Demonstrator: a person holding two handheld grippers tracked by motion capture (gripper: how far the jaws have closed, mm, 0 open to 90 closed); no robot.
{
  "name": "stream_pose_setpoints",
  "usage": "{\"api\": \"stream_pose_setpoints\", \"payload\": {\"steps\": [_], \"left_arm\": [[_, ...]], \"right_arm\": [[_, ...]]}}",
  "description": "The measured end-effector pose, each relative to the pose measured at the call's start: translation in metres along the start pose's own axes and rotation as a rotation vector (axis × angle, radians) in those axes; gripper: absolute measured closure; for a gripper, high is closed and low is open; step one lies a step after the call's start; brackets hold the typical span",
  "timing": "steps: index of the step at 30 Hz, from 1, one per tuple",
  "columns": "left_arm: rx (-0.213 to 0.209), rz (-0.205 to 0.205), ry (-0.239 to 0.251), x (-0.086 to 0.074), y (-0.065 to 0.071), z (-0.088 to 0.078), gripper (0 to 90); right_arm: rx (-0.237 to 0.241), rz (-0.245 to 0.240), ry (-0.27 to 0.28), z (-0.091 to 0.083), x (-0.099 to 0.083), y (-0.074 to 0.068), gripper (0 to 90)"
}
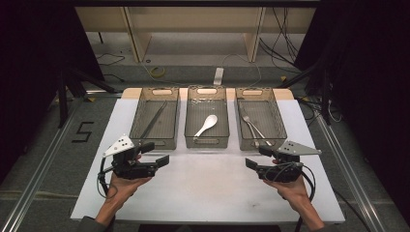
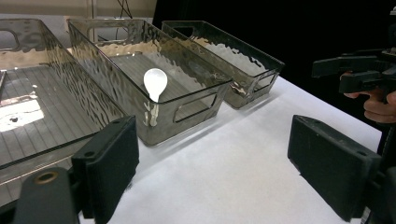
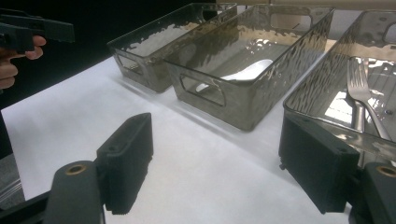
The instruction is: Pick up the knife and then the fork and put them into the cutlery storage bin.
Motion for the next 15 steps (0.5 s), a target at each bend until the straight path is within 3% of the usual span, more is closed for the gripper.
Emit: {"api": "stream_pose_setpoints", "payload": {"steps": [15], "left_arm": [[-0.001,0.003,-0.011,-0.002,0.000,-0.001,16.0]], "right_arm": [[-0.015,0.007,-0.008,-0.012,-0.014,-0.001,22.6]]}}
Point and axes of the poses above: each handheld gripper's, and its own axes: z roughly forward along the jaws, x roughly out of its top, y roughly to its right, the point moved 5 cm from there along z, roughly forward along the jaws, and after that the axes turned 14 degrees about y, right-handed, at the moved point
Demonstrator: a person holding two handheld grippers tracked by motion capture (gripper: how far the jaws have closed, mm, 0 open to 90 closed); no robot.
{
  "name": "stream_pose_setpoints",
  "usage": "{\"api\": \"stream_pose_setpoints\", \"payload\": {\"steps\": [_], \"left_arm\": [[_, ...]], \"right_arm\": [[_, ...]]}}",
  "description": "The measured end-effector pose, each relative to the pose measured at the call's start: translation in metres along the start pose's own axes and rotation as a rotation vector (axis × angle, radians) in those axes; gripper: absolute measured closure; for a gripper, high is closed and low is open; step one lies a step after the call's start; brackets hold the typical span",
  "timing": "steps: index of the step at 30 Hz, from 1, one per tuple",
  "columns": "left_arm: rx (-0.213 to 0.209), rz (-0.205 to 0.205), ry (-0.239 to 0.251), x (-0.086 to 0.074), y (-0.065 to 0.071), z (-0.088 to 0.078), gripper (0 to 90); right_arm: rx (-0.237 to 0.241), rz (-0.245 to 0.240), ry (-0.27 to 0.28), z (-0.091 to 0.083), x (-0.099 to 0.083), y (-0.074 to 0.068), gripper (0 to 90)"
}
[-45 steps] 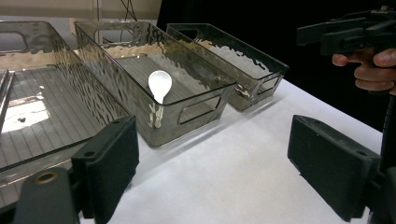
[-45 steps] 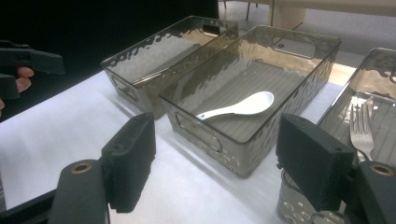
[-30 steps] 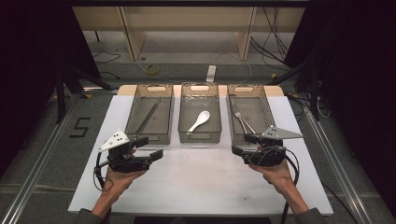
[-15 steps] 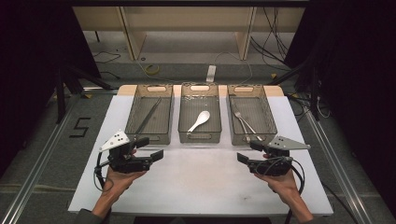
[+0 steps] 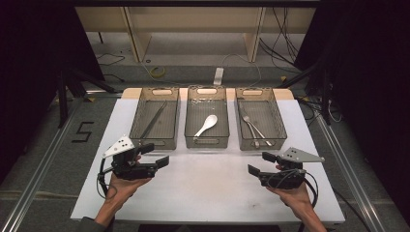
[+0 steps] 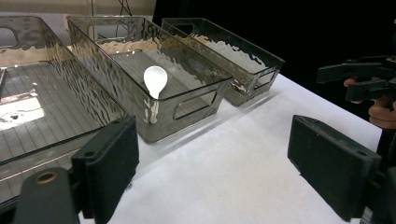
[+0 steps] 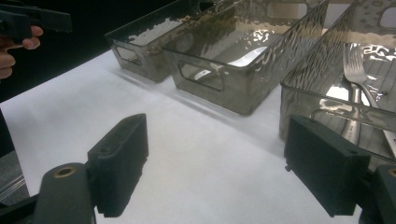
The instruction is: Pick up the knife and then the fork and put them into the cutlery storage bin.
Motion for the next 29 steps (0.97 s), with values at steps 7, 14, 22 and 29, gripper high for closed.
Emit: {"api": "stream_pose_setpoints", "payload": {"steps": [7,14,22,29], "left_arm": [[-0.002,-0.002,-0.003,-0.0006,0.0005,0.0010,16.0],[-0.003,0.000,-0.006,-0.0008,0.0005,0.0011,16.0],[-0.002,-0.001,-0.004,-0.0007,0.0007,0.0007,16.0],[-0.005,0.002,-0.009,-0.0012,0.0006,0.0008,16.0]], "right_arm": [[-0.012,0.004,0.007,-0.0044,-0.0017,0.0026,22.5],[-0.017,-0.001,0.009,-0.0041,-0.0013,0.0032,22.5],[-0.015,-0.003,0.007,-0.0033,-0.0013,0.0027,22.6],[-0.015,-0.004,0.009,-0.0035,-0.0008,0.0030,22.6]]}}
Point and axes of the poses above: each handheld gripper's, and its own axes: z roughly forward along the jaws, x roughly out of its top, y roughly to its right, the point moved 5 cm from there along z, roughly forward along the jaws, and after that the axes turned 14 degrees about y, right-handed, at the moved point
